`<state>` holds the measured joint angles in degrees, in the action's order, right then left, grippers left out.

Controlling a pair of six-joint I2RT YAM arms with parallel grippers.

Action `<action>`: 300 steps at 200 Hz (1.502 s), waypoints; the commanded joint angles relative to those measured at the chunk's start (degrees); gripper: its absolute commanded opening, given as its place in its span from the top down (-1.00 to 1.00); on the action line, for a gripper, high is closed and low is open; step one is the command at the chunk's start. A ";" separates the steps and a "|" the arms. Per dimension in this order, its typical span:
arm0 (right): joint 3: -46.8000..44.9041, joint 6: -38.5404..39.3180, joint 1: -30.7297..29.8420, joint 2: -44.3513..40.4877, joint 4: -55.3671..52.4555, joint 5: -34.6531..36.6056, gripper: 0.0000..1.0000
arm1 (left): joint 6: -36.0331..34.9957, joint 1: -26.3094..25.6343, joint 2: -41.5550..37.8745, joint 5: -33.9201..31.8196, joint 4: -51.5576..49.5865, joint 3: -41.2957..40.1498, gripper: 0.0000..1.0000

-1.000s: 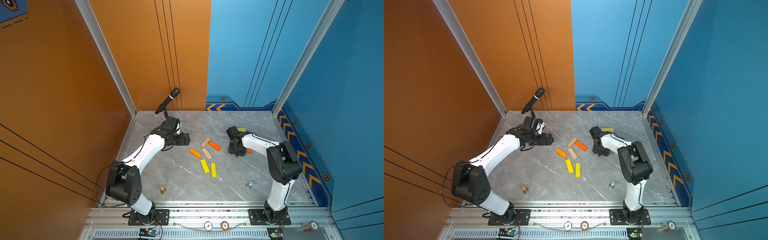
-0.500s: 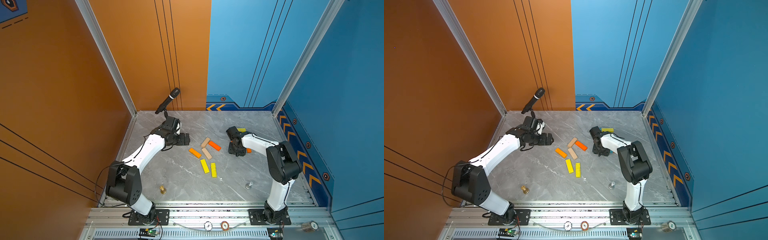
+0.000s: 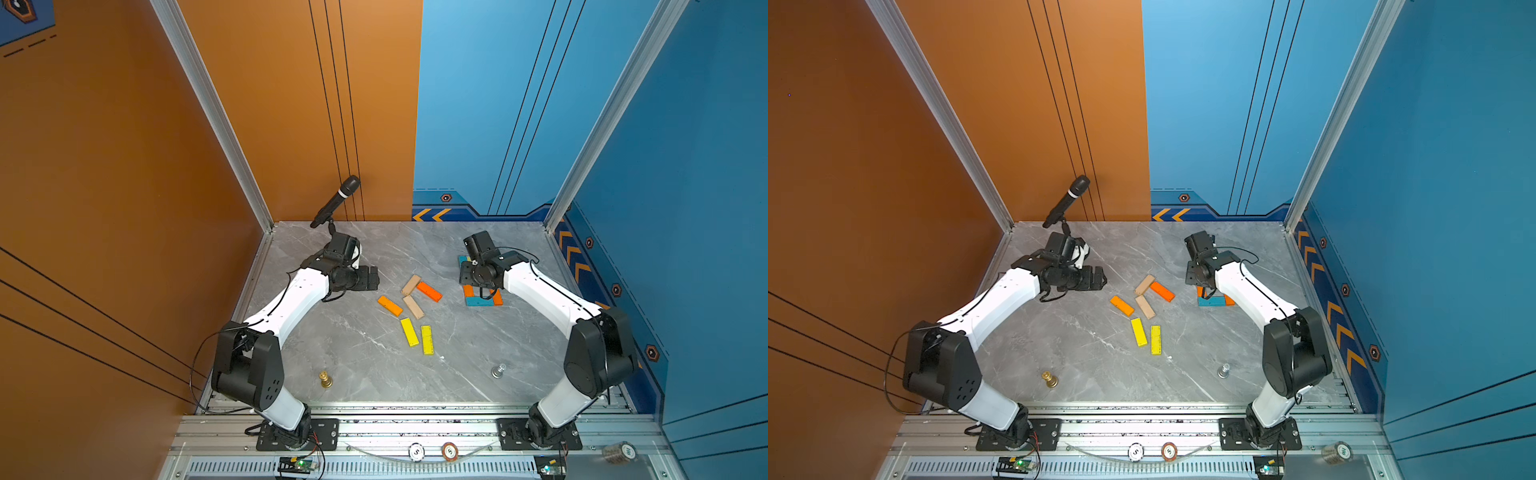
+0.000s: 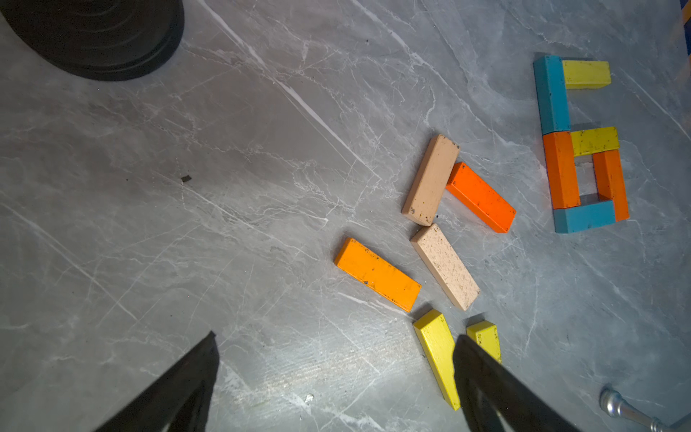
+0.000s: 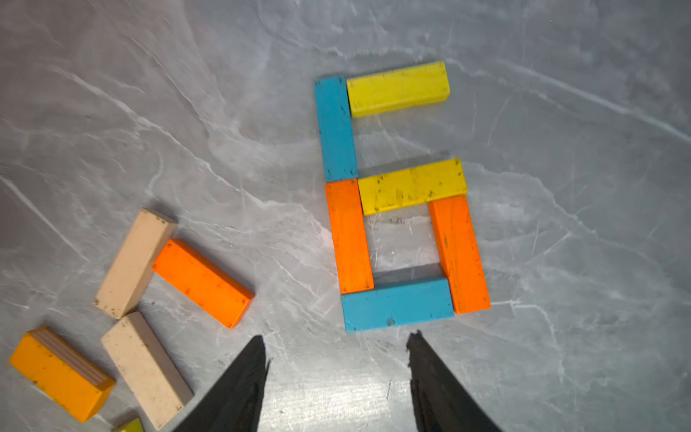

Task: Assemble the number 6 with building blocks
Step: Assemble the building block at the center of the board, then pick up the building block from the center of the board.

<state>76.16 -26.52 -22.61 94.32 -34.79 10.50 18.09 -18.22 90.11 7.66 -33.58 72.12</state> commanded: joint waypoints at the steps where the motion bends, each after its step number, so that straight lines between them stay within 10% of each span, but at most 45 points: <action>1: 1.48 6.00 -0.51 0.80 4.22 -5.63 -0.32 | 0.46 0.63 -0.24 -0.91 0.26 0.22 -0.95; 126: 24.18 14.22 -8.59 28.27 -5.93 -13.82 -0.35 | 2.13 7.49 -2.92 -3.75 0.54 -0.91 -0.95; 300: 23.68 30.35 -5.69 33.72 -10.23 -15.01 0.16 | -1.48 4.90 1.50 -1.50 -1.00 1.01 -0.95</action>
<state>98.89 3.20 -28.49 126.61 -43.05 -3.33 18.65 -12.40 89.80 5.56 -33.58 72.05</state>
